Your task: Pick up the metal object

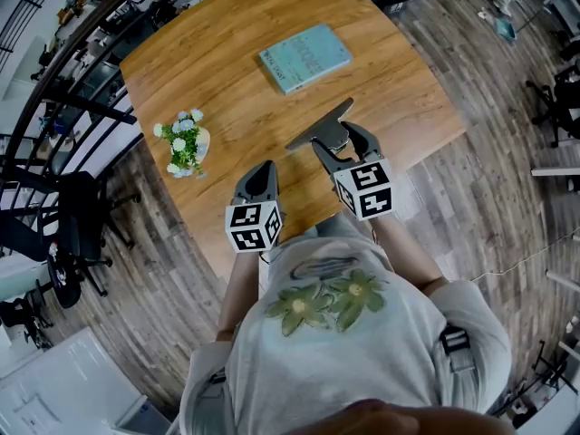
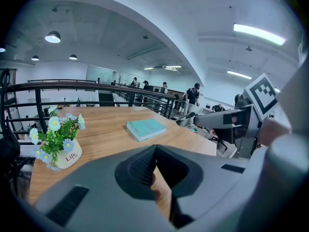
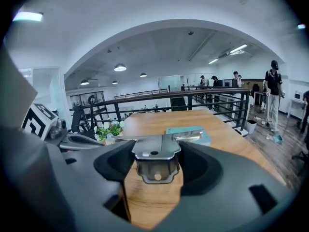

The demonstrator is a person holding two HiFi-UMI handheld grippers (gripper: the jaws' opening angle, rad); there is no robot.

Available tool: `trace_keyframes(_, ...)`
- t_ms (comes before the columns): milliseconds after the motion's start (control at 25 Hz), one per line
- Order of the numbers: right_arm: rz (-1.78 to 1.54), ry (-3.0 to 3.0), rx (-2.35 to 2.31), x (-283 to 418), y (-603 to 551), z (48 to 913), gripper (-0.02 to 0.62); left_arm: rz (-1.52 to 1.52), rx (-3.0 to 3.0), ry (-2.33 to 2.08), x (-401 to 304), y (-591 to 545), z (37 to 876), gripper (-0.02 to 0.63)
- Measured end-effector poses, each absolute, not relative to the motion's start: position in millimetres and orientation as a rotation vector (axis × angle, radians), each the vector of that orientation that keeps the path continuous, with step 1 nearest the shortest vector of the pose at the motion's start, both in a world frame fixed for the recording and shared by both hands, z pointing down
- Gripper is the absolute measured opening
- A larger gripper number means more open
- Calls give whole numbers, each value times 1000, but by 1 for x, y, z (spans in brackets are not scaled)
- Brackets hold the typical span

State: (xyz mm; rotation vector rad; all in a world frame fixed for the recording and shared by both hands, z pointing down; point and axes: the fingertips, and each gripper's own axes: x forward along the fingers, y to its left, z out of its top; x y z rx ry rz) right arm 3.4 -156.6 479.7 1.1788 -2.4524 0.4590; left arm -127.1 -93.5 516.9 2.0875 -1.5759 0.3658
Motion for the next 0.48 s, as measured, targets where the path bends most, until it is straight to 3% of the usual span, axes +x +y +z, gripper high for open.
trace_keyframes(480, 407, -2519, 1195, 4, -157, 451, 291, 373, 2087, -1577, -124, -93, 516, 14)
